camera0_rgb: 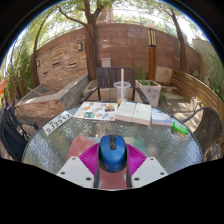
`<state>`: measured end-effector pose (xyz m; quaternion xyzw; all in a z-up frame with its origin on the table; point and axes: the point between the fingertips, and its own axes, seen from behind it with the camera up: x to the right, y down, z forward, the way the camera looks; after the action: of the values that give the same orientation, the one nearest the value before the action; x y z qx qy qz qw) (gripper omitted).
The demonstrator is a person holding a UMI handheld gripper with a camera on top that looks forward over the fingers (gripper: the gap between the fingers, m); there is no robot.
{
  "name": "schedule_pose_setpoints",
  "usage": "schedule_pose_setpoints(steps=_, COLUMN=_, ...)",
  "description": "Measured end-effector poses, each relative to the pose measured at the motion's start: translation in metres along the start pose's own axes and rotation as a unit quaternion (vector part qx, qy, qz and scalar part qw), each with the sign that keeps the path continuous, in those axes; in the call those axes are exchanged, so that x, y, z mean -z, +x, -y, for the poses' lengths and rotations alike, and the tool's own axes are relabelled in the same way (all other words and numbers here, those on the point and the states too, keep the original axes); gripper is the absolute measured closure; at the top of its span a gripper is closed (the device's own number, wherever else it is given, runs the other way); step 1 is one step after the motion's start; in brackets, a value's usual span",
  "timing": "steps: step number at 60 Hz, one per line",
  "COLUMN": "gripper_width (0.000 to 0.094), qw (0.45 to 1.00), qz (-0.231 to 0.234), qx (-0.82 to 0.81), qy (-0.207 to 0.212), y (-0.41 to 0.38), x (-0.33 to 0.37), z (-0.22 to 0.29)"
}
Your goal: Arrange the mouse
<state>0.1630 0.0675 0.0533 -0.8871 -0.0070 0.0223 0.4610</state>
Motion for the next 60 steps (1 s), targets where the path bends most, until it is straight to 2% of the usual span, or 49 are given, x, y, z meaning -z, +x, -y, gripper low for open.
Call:
schedule_pose_setpoints(steps=3, gripper_width=0.0541, qw=1.000, qz=0.001, qx=-0.001, qy=-0.028, y=-0.005, x=-0.014, z=-0.022)
schedule_pose_setpoints(steps=11, gripper_width=0.0383, qw=0.998, qz=-0.003, qx=0.013, qy=-0.063, y=-0.013, x=-0.027, z=-0.055)
schedule_pose_setpoints(steps=12, gripper_width=0.0327, qw=0.998, qz=-0.005, qx=0.014, qy=-0.063, y=-0.013, x=-0.025, z=-0.055)
schedule_pose_setpoints(steps=15, gripper_width=0.0076, qw=0.998, qz=-0.005, qx=0.023, qy=-0.057, y=-0.015, x=-0.013, z=-0.044)
schedule_pose_setpoints(steps=18, gripper_width=0.0115, qw=0.998, qz=-0.006, qx=0.033, qy=-0.051, y=-0.020, x=0.003, z=-0.037)
schedule_pose_setpoints(steps=22, gripper_width=0.0071, qw=0.998, qz=-0.009, qx=0.042, qy=-0.044, y=-0.026, x=0.030, z=-0.021)
schedule_pose_setpoints(steps=35, gripper_width=0.0086, qw=0.998, qz=-0.020, qx=0.048, qy=-0.039, y=-0.049, x=0.131, z=0.003)
schedule_pose_setpoints(steps=48, gripper_width=0.0087, qw=0.997, qz=-0.038, qx=0.049, qy=-0.036, y=-0.066, x=0.203, z=-0.001)
schedule_pose_setpoints(steps=60, gripper_width=0.0088, qw=0.997, qz=-0.046, qx=0.046, qy=-0.036, y=-0.074, x=0.231, z=-0.007)
